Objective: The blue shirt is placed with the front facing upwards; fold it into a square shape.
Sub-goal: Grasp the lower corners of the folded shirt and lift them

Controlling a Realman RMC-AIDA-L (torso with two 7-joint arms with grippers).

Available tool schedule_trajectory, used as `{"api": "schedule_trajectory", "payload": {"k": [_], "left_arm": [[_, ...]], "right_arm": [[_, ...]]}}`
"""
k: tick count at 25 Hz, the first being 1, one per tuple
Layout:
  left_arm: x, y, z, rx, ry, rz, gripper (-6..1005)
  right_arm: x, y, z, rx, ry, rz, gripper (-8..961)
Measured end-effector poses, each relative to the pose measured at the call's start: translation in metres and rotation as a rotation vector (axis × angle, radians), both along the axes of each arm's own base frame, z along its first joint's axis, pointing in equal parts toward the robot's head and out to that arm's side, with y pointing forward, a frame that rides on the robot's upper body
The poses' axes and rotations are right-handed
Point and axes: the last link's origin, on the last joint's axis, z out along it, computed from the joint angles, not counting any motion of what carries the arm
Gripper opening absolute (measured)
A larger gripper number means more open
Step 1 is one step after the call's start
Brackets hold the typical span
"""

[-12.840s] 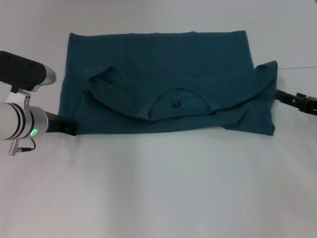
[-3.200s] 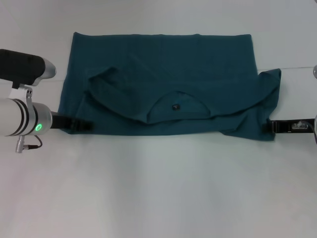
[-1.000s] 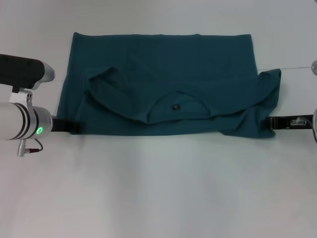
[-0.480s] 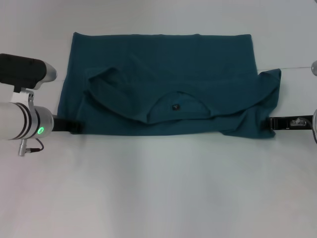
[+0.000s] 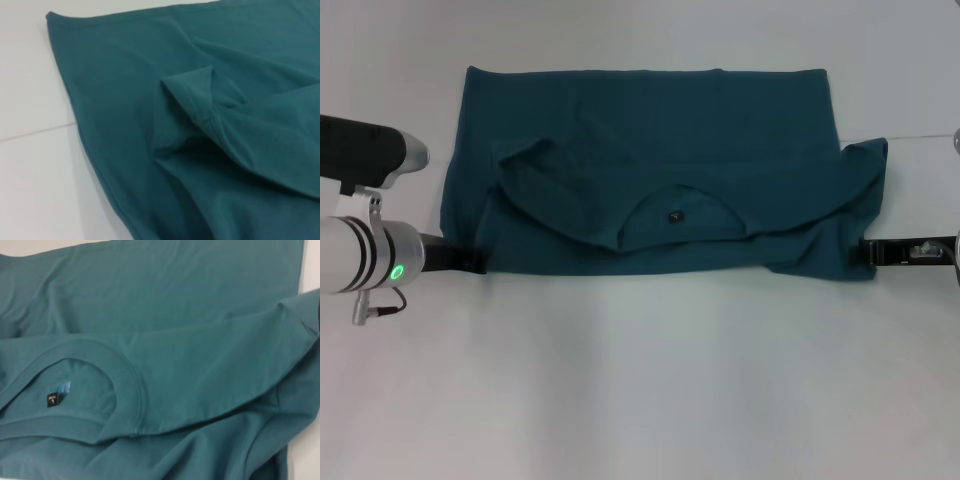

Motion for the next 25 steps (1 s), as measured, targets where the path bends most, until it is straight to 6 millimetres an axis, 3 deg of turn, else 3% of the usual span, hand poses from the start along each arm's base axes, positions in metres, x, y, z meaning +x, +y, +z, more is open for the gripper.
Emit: {"api": "schedule_trajectory", "payload": {"k": [7, 25], "left_arm": [[-0.006, -0.010, -0.003, -0.002, -0.016, 0.015, 35], [-0.020, -0.040, 0.011, 0.010, -0.066, 0.010, 35]], "right_arm": [[0.001, -0.006, -0.004, -0.030, 0.011, 0.010, 41], [0.008, -0.029, -0.006, -0.069, 0.064, 0.079, 40]]}}
